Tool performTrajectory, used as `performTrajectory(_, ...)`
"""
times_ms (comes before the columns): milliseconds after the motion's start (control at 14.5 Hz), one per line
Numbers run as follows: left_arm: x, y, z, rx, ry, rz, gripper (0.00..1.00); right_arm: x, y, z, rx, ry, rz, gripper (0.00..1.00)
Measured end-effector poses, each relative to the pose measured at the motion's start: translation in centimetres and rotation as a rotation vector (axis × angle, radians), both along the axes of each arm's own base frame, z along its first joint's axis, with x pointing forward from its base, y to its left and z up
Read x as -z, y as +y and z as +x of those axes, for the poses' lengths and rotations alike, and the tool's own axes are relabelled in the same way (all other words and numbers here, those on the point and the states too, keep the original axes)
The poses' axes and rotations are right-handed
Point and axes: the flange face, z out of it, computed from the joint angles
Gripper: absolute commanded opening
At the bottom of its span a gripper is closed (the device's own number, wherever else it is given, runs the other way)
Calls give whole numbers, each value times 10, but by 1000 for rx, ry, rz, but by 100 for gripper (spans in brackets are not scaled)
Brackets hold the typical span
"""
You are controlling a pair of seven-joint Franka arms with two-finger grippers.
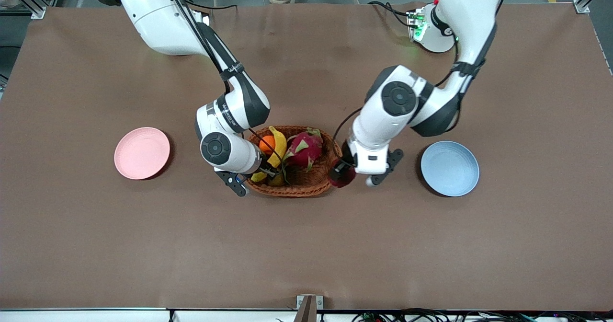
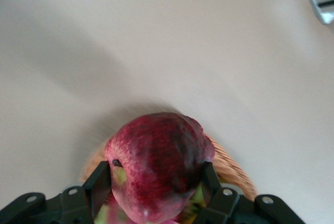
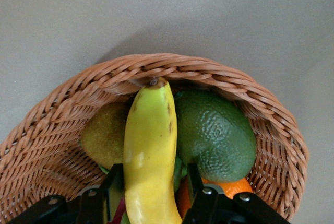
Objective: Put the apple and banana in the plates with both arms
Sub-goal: 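Carry the apple with the left gripper over the light blue plate, then lift the banana with the right gripper and carry it over the pink plate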
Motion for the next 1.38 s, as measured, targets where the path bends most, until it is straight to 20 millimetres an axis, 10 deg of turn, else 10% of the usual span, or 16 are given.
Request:
performTrajectory(690,65,215,32,303,246,350,33,0,2,0,-2,-4,3,29)
performTrajectory(1034,126,232,15,389,335,457,44,-7,10,1,-13,-18,12,23)
performTrajectory(1379,138,241,8,440,395,567,45,-46,-9,22,-91,31,13,23)
